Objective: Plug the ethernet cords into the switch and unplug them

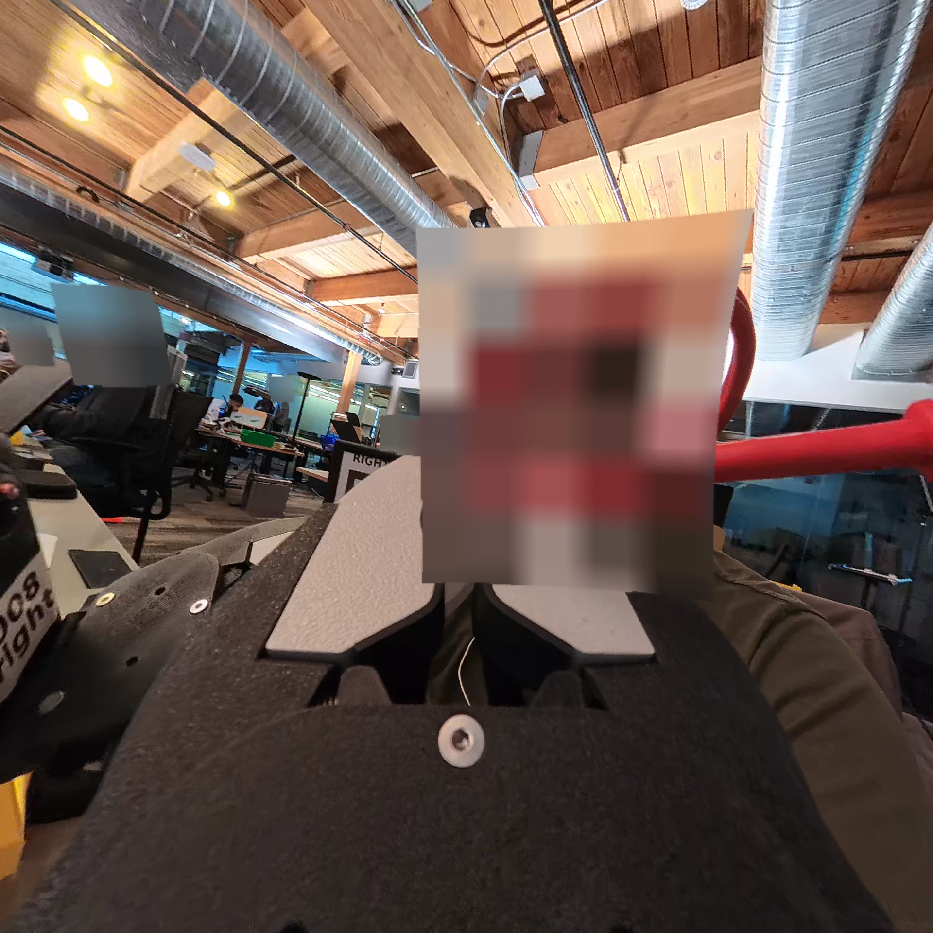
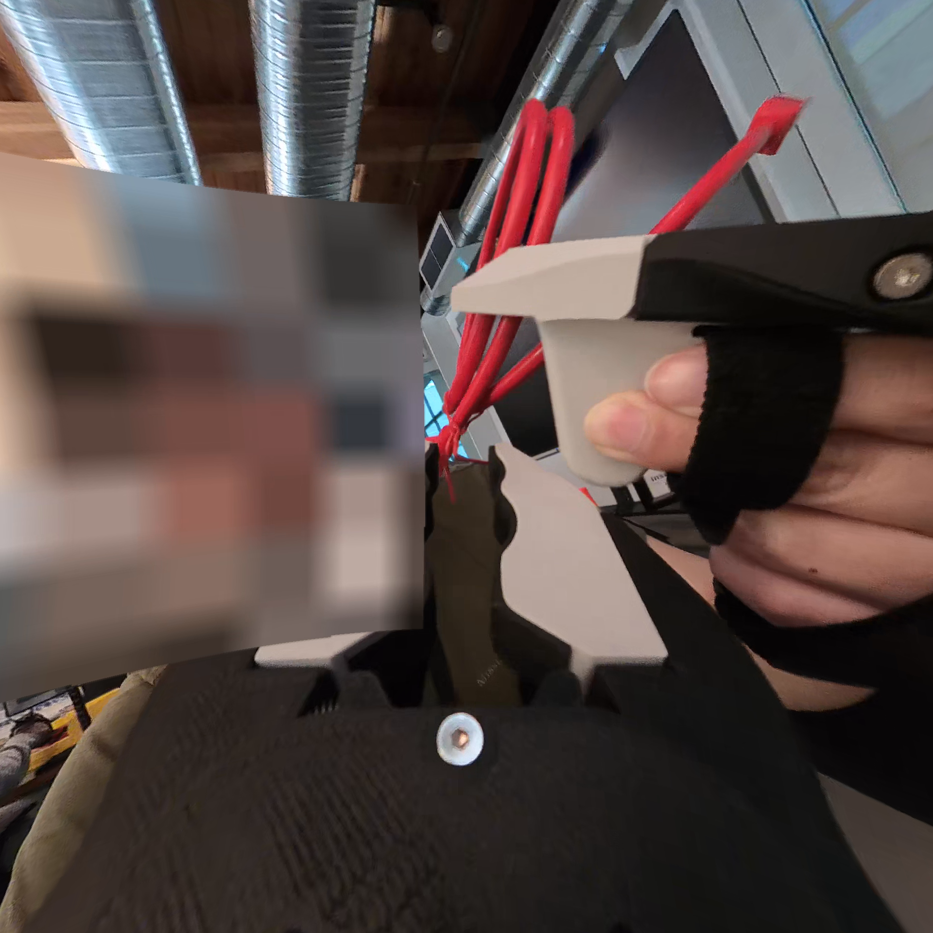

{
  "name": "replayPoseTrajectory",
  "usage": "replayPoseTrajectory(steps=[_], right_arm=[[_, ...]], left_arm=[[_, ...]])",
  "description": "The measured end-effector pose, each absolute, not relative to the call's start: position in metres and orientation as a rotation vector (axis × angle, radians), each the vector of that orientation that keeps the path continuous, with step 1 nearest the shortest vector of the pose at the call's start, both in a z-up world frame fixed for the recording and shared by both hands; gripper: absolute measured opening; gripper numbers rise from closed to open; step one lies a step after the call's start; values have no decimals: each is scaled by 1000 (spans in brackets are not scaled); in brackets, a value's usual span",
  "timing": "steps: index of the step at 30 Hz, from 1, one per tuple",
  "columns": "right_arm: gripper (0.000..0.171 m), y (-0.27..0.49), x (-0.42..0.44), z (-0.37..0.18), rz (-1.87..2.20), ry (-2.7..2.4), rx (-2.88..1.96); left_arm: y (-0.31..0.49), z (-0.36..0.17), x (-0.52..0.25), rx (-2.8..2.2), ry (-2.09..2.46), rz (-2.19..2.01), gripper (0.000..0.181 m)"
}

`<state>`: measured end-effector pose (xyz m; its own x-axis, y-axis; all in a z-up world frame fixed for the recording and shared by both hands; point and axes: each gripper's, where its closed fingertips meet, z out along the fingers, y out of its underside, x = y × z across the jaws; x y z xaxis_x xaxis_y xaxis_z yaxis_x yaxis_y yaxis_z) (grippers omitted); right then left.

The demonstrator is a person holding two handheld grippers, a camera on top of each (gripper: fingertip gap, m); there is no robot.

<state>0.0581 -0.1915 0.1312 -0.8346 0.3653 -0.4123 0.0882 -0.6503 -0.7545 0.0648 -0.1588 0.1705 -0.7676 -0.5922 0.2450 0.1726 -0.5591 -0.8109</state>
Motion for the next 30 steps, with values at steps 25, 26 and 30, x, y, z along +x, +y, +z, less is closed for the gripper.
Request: replayPoseTrajectory(steps=[25, 26, 30], right_arm=[[2, -194, 51, 121, 2379, -1365, -994], [2, -189, 51, 121, 2265, -1365, -1005], [2, -167, 51, 123, 1727, -1370, -1039]], left_arm=[[-162, 170, 72, -751, 1169, -2259, 6], [-158, 170, 70, -765, 1150, -2231, 6], [-138, 170, 64, -829, 1084, -2105, 6]])
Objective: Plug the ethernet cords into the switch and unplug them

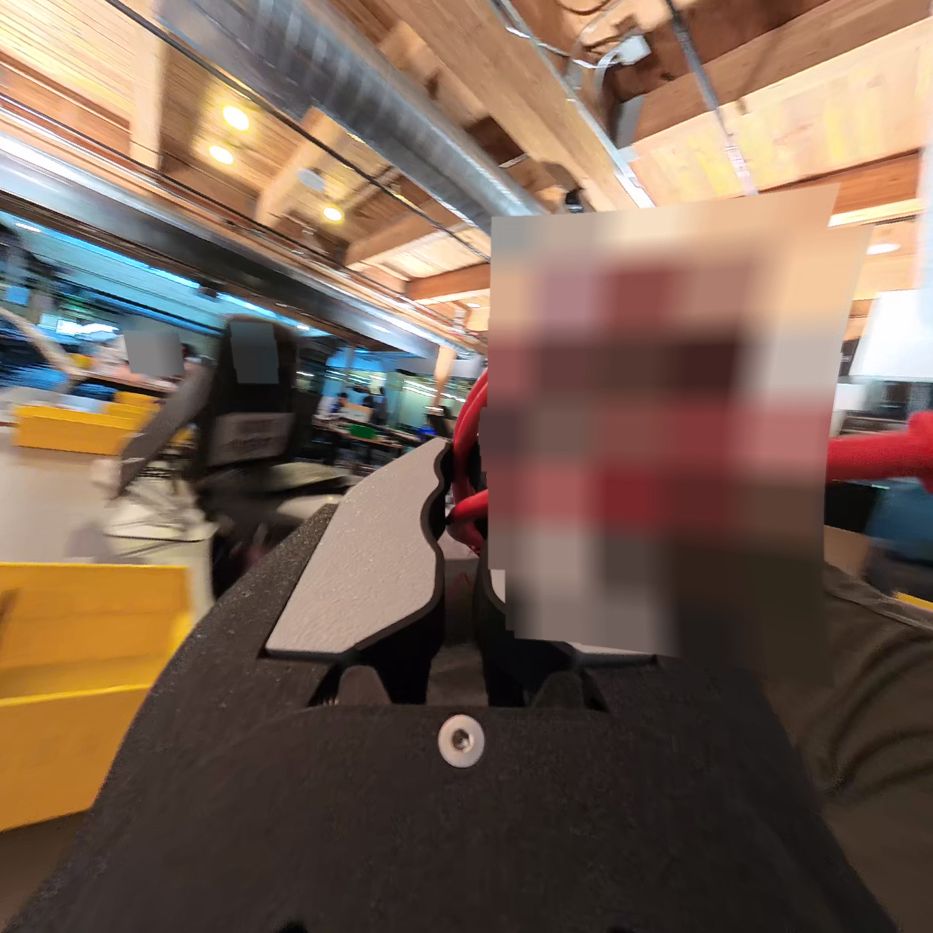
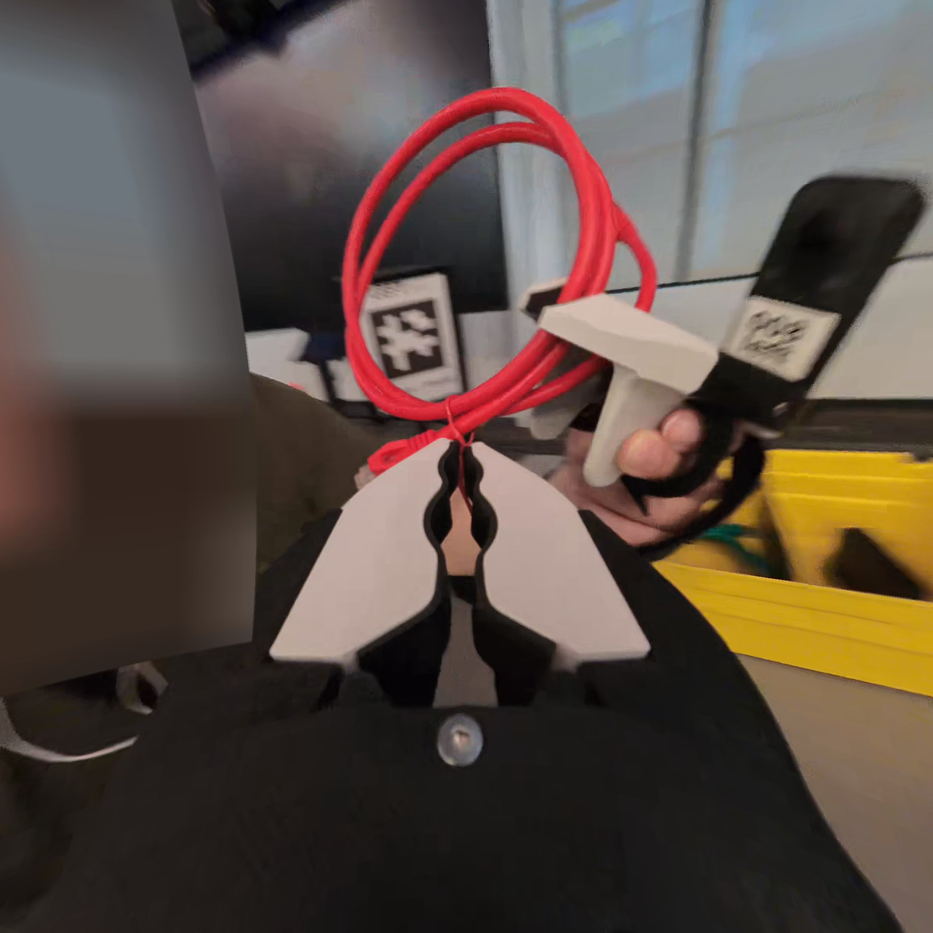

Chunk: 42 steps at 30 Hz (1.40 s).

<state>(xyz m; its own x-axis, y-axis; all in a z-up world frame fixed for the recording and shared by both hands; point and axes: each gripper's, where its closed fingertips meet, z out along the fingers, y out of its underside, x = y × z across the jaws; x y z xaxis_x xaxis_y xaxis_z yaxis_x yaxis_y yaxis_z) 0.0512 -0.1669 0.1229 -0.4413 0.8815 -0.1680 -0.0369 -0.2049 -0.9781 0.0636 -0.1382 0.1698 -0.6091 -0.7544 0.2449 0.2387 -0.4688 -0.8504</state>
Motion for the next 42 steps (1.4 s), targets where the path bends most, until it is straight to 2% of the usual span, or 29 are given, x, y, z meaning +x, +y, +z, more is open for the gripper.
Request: replayPoseTrajectory(steps=[6, 15, 21, 28, 42], right_arm=[[3, -141, 55, 125, 939, -1357, -931], [3, -114, 60, 124, 315, -1263, -757], [2, -109, 61, 123, 72, -1225, -650], [3, -115, 64, 120, 782, -1309, -882], [12, -128, 70, 131, 1565, -1252, -1027]], left_arm=[[-114, 167, 63, -936, 1007, -1926, 6], [-81, 161, 64, -1092, 873, -1760, 6], [-75, 160, 66, -1150, 822, -1771, 6], [-80, 155, 63, -1181, 838, -1913, 6], [-106, 162, 61, -1068, 890, -2152, 6]])
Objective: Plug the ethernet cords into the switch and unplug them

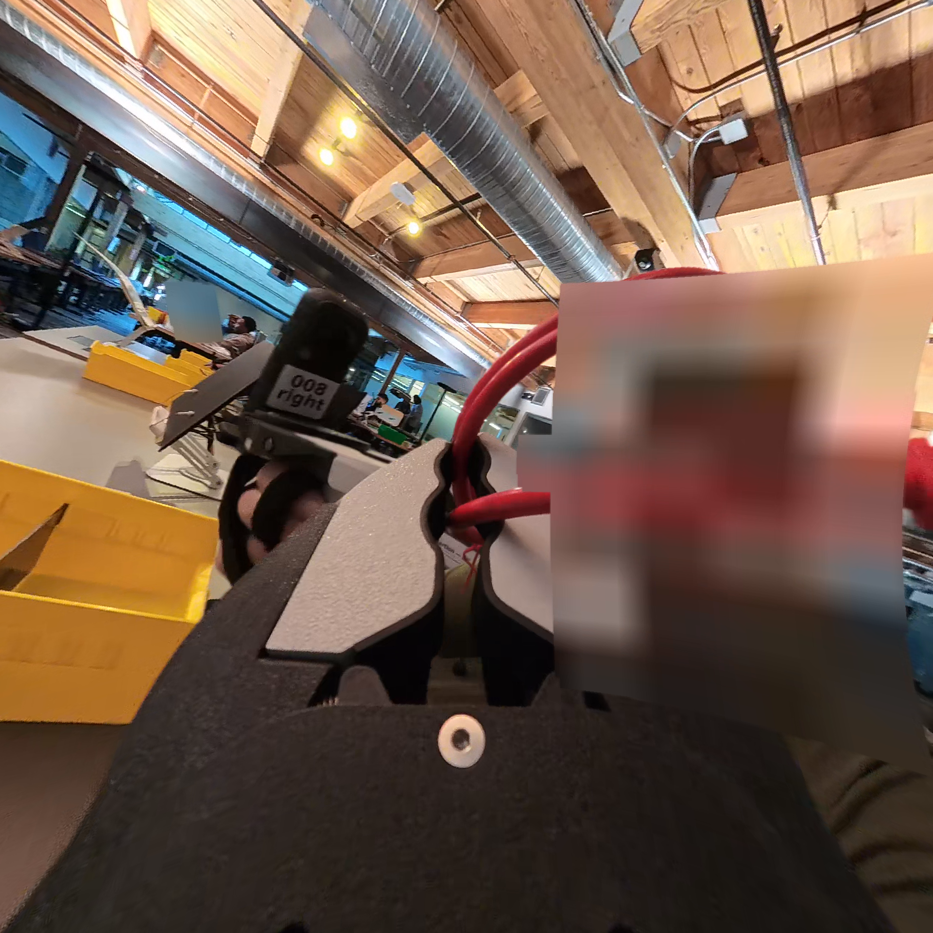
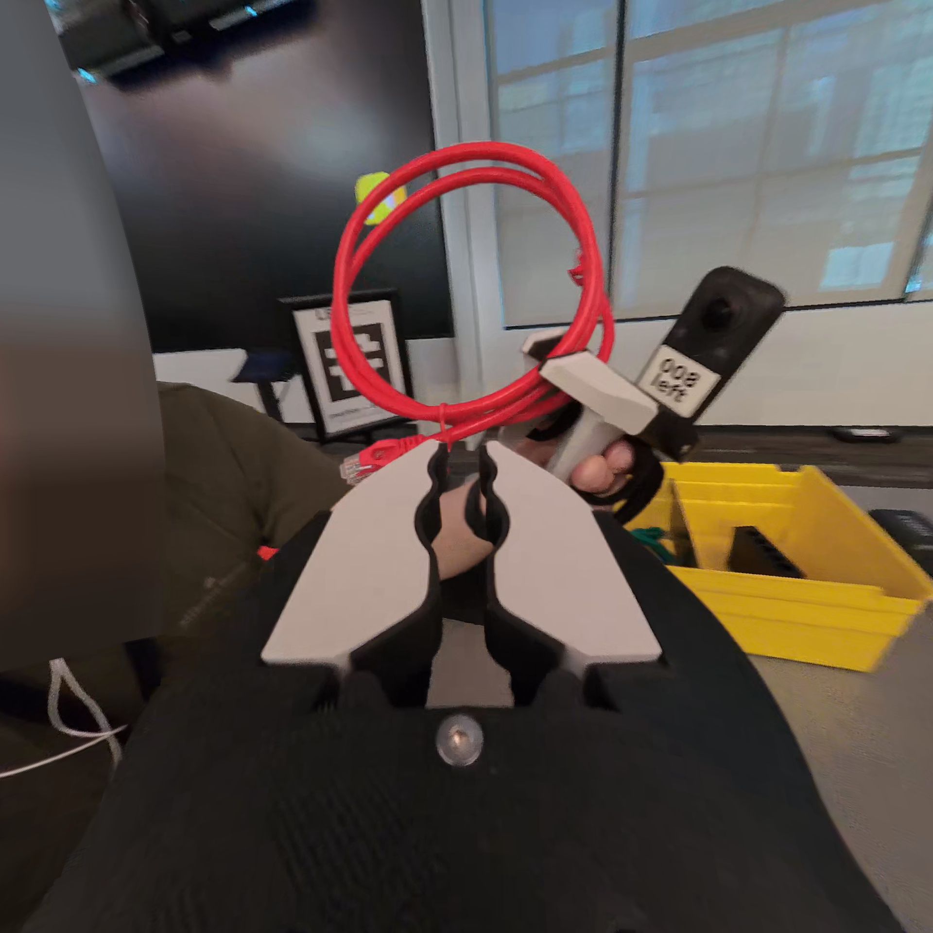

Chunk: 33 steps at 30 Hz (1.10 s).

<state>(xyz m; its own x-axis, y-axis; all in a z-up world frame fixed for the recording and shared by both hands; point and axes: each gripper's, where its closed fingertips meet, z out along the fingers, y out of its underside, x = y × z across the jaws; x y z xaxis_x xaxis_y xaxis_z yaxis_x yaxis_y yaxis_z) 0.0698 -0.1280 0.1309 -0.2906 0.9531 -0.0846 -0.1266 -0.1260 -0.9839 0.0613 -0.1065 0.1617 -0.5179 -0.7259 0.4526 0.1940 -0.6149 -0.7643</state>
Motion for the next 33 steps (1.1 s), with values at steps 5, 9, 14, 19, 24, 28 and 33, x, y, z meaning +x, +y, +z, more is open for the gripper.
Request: replayPoseTrajectory(steps=[5, 9, 14, 19, 24, 28, 33], right_arm=[[14, -141, 66, 128, 1884, -1251, -1006], [14, -145, 62, 125, 2024, -1245, -1010], [2, -140, 62, 126, 1820, -1256, -998], [12, -144, 64, 127, 1727, -1293, -978], [4, -144, 61, 125, 1719, -1301, -1002], [2, -142, 64, 123, 1709, -1326, -1019], [2, -130, 69, 122, 1497, -1341, -1035]], left_arm=[[-113, 165, 63, -1010, 885, -2250, 6], [-113, 165, 64, -1009, 880, -2243, 6], [-113, 167, 61, -1002, 885, -2223, 6], [-113, 166, 62, -1006, 886, -2226, 6], [-115, 164, 64, -1020, 905, -2217, 6], [-109, 162, 63, -1049, 893, -2176, 6], [-98, 157, 60, -1128, 881, -2050, 6]])
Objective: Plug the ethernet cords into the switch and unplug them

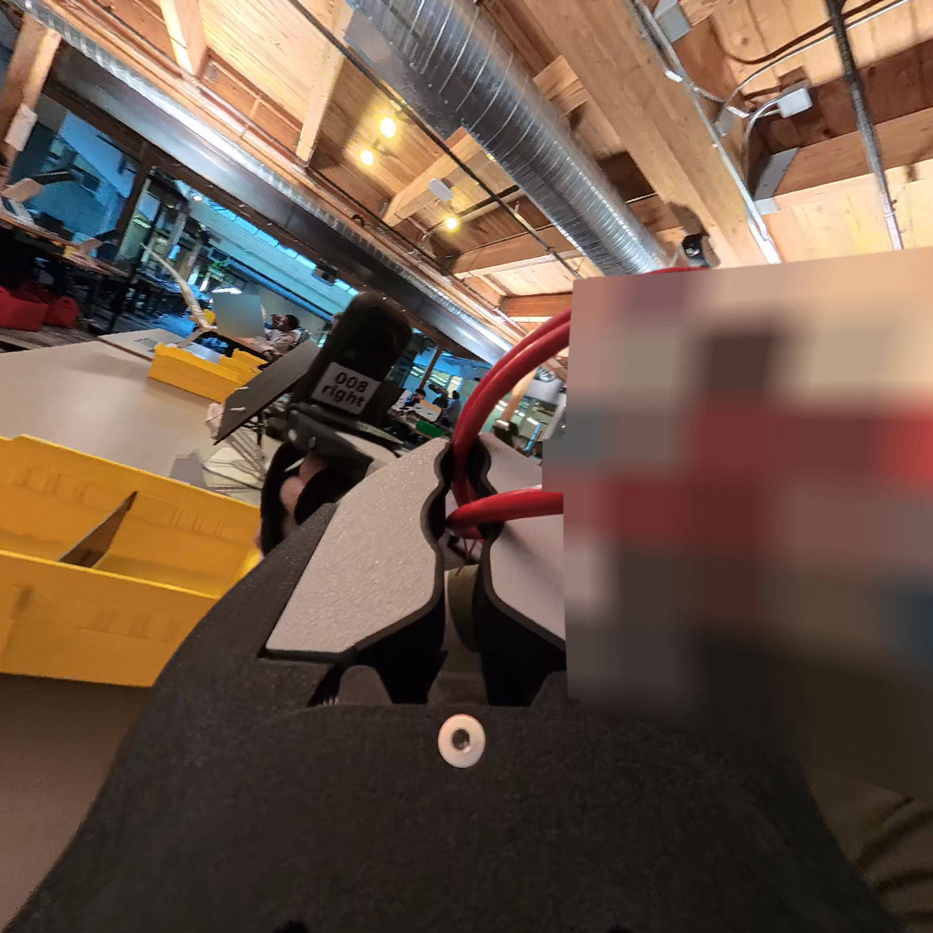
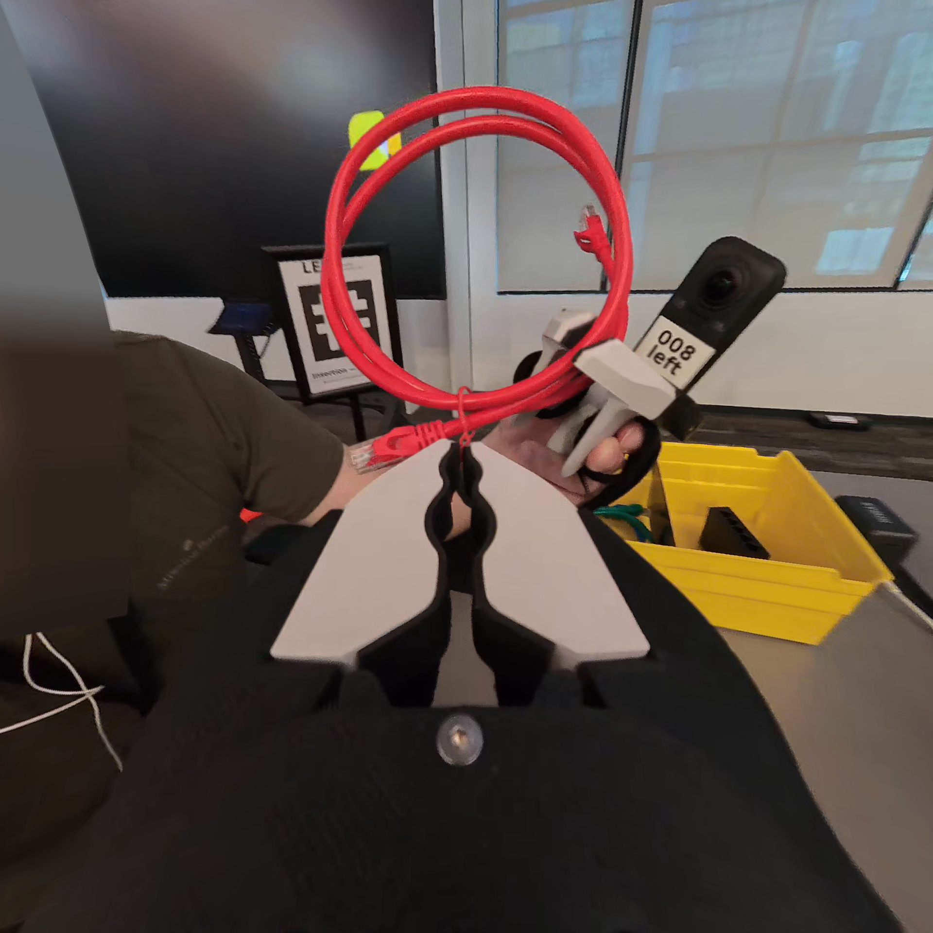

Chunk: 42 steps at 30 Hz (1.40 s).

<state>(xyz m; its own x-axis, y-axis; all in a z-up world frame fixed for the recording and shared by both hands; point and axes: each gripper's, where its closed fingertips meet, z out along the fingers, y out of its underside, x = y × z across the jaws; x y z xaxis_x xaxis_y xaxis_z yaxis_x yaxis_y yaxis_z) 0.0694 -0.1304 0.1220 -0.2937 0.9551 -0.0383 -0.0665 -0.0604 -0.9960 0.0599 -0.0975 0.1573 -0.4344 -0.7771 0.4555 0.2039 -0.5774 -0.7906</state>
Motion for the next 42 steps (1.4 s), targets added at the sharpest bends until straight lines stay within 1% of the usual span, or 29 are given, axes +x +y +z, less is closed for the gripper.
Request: replayPoseTrajectory(steps=[9, 21, 26, 31, 34, 37, 42], right_arm=[[2, -120, 76, 114, 1192, -1418, -1073], [2, -118, 93, 127, 1036, -1416, -1044], [2, -135, 83, 120, 1062, -1487, -995], [2, -148, 78, 129, 1249, -1452, -935], [1, -147, 78, 136, 1362, -1389, -927], [2, -143, 78, 136, 1405, -1367, -949], [2, -136, 90, 152, 1519, -1256, -950]], left_arm=[[-91, 151, 56, -1225, 923, -1863, 6], [-94, 144, 61, -1265, 964, -1883, 6], [-106, 131, 73, -1321, 1090, -1830, 6], [-114, 130, 75, -1301, 1137, -1892, 6], [-116, 120, 81, -1348, 1183, -1842, 6], [-117, 119, 82, -1345, 1192, -1852, 6], [-110, 118, 80, -1372, 1155, -1860, 6]])
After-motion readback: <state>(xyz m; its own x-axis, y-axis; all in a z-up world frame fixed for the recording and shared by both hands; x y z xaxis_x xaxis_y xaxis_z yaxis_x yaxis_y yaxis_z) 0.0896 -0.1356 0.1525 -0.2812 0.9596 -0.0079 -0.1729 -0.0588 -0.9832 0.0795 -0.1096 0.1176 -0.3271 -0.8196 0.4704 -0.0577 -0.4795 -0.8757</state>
